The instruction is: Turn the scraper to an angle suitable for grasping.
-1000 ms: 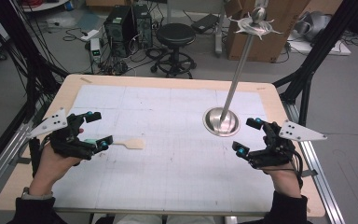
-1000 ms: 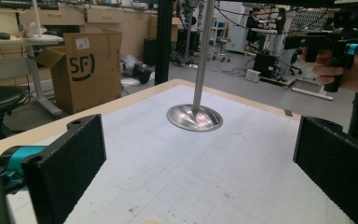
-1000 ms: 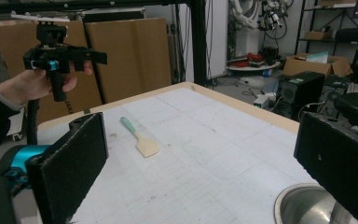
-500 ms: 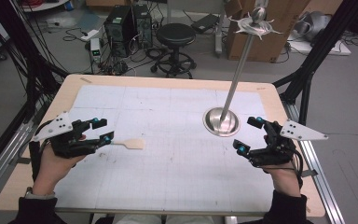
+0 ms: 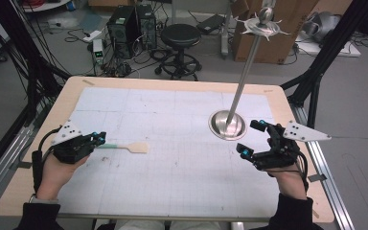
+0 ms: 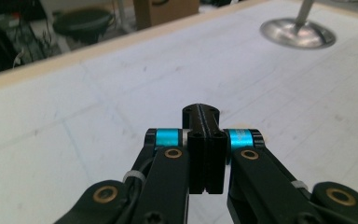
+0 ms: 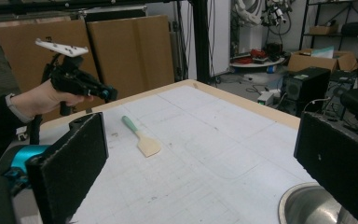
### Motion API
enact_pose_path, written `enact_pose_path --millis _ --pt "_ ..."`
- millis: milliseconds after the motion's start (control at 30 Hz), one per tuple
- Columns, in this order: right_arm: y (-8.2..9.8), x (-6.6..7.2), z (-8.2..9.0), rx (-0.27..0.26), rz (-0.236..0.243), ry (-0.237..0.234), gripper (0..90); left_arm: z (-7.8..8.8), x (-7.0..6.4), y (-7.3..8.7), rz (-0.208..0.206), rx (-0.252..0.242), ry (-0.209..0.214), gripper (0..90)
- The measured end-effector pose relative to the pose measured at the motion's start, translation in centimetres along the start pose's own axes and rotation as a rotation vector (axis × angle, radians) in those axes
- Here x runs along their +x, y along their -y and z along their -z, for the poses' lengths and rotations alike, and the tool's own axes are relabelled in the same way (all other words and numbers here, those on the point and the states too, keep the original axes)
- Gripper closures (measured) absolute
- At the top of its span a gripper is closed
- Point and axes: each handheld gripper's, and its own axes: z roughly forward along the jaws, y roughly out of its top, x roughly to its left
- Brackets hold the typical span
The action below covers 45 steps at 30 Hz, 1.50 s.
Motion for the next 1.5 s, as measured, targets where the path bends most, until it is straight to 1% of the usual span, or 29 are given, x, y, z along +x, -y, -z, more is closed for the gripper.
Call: enact_pose_path --millis 33,100,167,200,233,267,300,400,467,533,567,600,633,733,800,833,867,1000,1033,1067,1167,1200,1233,1267,1367,1400,1433,1467,1500 --pt "0.0 0.0 -0.1 0.000 -0.003 -0.002 1.6 -0.1 0.4 0.4 0.020 0.008 0.001 89.7" --pt "0.2 -0.1 -0.3 0.008 -0.006 -0.009 1.6 -0.3 1.0 1.2 0.035 0.045 -0.005 89.7" --pt "0.3 -0.1 -0.6 0.017 -0.012 -0.014 1.6 -0.7 1.2 1.7 0.023 0.086 -0.021 89.7" --pt "0.3 -0.1 -0.6 0.017 -0.012 -0.014 1.6 -0.7 1.2 1.7 0.023 0.086 -0.021 89.7" --pt "0.4 -0.1 -0.7 0.023 -0.012 -0.017 1.6 -0.9 1.3 1.9 0.023 0.105 -0.020 89.7" --pt "0.5 -0.1 -0.8 0.027 -0.014 -0.020 1.6 -1.4 1.3 2.3 0.034 0.138 -0.008 89.7" --pt "0.5 -0.1 -0.8 0.027 -0.014 -0.020 1.6 -1.4 1.3 2.3 0.034 0.138 -0.008 89.7" --pt "0.6 -0.2 -0.8 0.030 -0.019 -0.017 1.6 -2.2 1.5 3.0 0.035 0.199 -0.013 89.7" --pt "0.7 -0.3 -0.7 0.028 -0.027 -0.017 1.6 -2.3 1.7 3.3 0.042 0.205 -0.014 89.7" --pt "0.8 -0.3 -0.7 0.027 -0.032 -0.015 1.6 -2.4 1.7 3.4 0.036 0.203 -0.017 89.7" --pt "0.8 -0.4 -0.6 0.025 -0.032 -0.018 1.6 -2.7 1.7 3.6 0.007 0.226 -0.034 89.7" --pt "0.9 -0.4 -0.6 0.026 -0.035 -0.017 1.6 -2.7 1.7 3.6 0.007 0.226 -0.034 89.7" --pt "1.0 -0.4 -0.6 0.028 -0.039 -0.016 1.6 -3.1 1.8 3.8 -0.002 0.247 -0.033 89.7" --pt "1.1 -0.4 -0.4 0.036 -0.047 -0.018 1.6 -3.9 2.0 4.0 -0.011 0.258 -0.034 89.6" --pt "1.2 -0.3 -0.2 0.041 -0.047 -0.018 1.6 -4.1 2.2 4.1 -0.007 0.257 -0.027 89.7" --pt "1.2 -0.3 -0.2 0.042 -0.045 -0.018 1.6 -4.4 2.6 4.1 0.018 0.242 -0.007 89.7" --pt "1.3 -0.3 -0.1 0.044 -0.048 -0.015 1.6 -4.5 2.7 4.1 0.027 0.238 -0.004 89.7" --pt "1.5 -0.3 -0.1 0.047 -0.057 -0.012 1.6 -5.1 3.0 3.9 0.032 0.229 -0.020 89.6" --pt "1.6 -0.3 -0.1 0.051 -0.057 -0.012 1.6 -5.8 3.2 3.8 0.047 0.212 -0.042 89.5" --pt "1.7 -0.3 -0.2 0.056 -0.059 -0.012 1.6 -6.2 3.2 3.6 0.064 0.204 -0.051 89.5" --pt "1.9 -0.1 -0.2 0.067 -0.058 -0.011 1.7 -6.7 3.3 3.4 0.075 0.203 -0.066 89.5" --pt "2.0 -0.1 -0.2 0.073 -0.062 -0.011 1.6 -6.7 3.2 3.3 0.086 0.205 -0.070 89.5" --pt "2.0 -0.1 -0.1 0.077 -0.061 -0.012 1.6 -6.7 3.2 3.3 0.120 0.207 -0.066 89.5" --pt "2.0 -0.1 -0.1 0.080 -0.061 -0.013 1.7 -6.6 3.1 3.1 0.138 0.219 -0.073 89.5" --pt "1.9 -0.1 -0.1 0.078 -0.060 -0.019 1.7 -6.6 2.8 2.9 0.124 0.214 -0.082 89.5" --pt "1.9 -0.1 -0.1 0.078 -0.060 -0.020 1.7 -6.6 2.4 2.5 0.095 0.201 -0.068 89.5" --pt "1.9 -0.1 -0.2 0.079 -0.057 -0.022 1.8 -6.6 2.4 2.5 0.095 0.201 -0.068 89.5" --pt "1.9 -0.1 -0.2 0.083 -0.057 -0.025 1.8 -6.7 1.8 1.8 0.093 0.168 -0.042 89.5" --pt "1.9 -0.1 -0.2 0.086 -0.054 -0.027 1.8 -6.9 1.5 1.5 0.087 0.160 -0.036 89.5"
